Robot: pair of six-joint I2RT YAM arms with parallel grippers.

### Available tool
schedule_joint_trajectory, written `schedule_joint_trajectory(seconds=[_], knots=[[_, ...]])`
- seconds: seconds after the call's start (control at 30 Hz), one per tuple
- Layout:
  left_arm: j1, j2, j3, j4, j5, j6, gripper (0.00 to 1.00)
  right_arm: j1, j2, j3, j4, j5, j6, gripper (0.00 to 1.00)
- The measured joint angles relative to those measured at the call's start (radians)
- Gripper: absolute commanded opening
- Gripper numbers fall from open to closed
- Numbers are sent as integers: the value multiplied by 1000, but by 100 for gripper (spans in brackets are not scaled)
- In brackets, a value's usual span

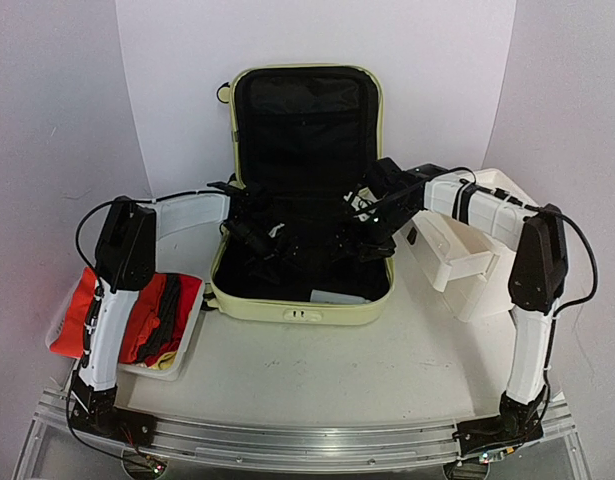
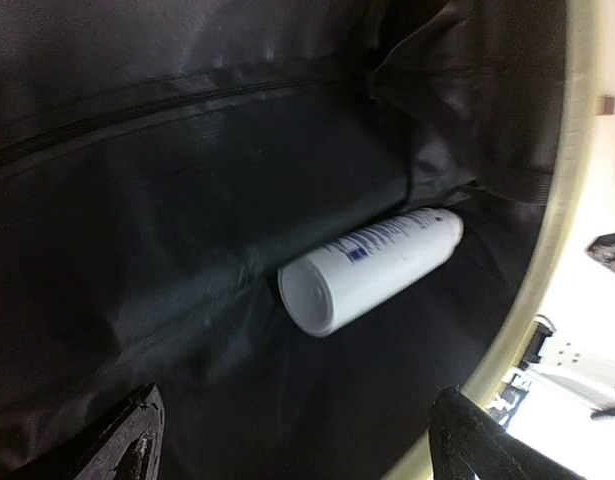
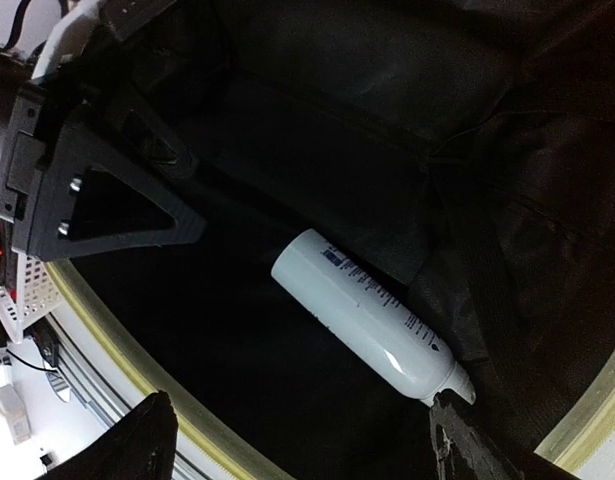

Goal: Open, take out, and arrange the luggage

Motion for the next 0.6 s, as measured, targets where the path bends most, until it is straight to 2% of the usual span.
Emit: schedule_joint_trajectory(seconds=[0.3, 0.47, 0.6], knots=[[-168, 139, 154, 2, -13, 19, 94, 10, 3, 16, -90, 35, -89, 87], [-197, 220, 251, 1, -38, -55, 89, 10, -132, -42, -103, 90, -113, 87], [-183, 269, 265, 10, -20, -149, 83, 10, -248, -45, -106, 133, -124, 87]])
